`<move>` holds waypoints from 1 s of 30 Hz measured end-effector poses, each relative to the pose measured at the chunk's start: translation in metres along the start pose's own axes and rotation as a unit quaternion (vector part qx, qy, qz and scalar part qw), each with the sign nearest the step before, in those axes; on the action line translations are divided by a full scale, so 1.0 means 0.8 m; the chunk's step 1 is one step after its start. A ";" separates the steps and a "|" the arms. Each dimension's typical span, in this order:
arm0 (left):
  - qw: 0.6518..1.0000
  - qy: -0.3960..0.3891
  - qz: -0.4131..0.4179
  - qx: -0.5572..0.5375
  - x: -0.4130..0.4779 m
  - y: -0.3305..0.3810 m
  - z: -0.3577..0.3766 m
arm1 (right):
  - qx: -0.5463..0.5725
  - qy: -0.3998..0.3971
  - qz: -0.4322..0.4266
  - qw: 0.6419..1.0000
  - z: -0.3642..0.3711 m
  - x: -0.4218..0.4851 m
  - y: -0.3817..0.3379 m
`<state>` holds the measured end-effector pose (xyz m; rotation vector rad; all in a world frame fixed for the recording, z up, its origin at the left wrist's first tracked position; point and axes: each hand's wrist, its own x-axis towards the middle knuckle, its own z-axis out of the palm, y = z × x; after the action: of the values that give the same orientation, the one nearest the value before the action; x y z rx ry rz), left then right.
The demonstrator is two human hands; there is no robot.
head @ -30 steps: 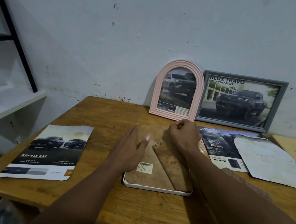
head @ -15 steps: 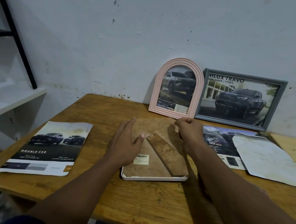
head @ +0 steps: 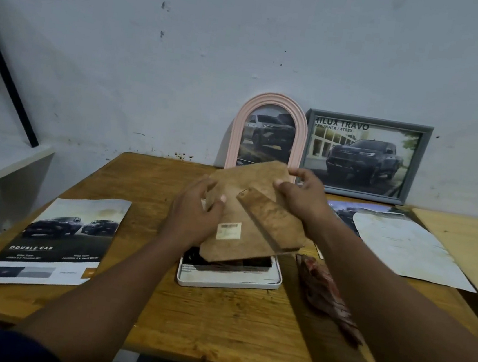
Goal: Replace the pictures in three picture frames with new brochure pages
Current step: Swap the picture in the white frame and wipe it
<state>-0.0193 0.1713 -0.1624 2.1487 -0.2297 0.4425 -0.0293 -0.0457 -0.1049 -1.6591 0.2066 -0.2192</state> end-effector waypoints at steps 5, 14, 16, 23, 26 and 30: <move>0.991 -0.119 0.058 0.026 0.020 0.062 0.037 | -0.073 0.052 0.000 0.996 -0.086 0.017 -0.045; 0.943 -0.280 0.110 0.140 0.009 0.093 0.132 | -0.141 0.121 0.144 0.972 -0.177 0.062 0.023; 0.928 -0.292 0.130 0.192 0.009 0.091 0.138 | -0.126 0.096 0.147 0.976 -0.175 0.071 0.042; 0.895 -0.274 0.169 0.307 0.009 0.078 0.146 | -0.429 0.030 -0.020 0.903 -0.160 0.055 0.054; 0.895 -0.275 0.166 0.308 0.004 0.081 0.144 | -0.495 -0.027 -0.051 0.867 -0.158 0.034 0.060; 0.892 -0.280 0.163 0.316 -0.001 0.083 0.139 | -0.542 -0.080 -0.067 0.834 -0.154 0.001 0.080</move>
<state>-0.0160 0.0421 -0.1712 2.8638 -0.8853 0.0582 -0.0613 -0.1706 -0.1570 -2.8248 0.0764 -0.0500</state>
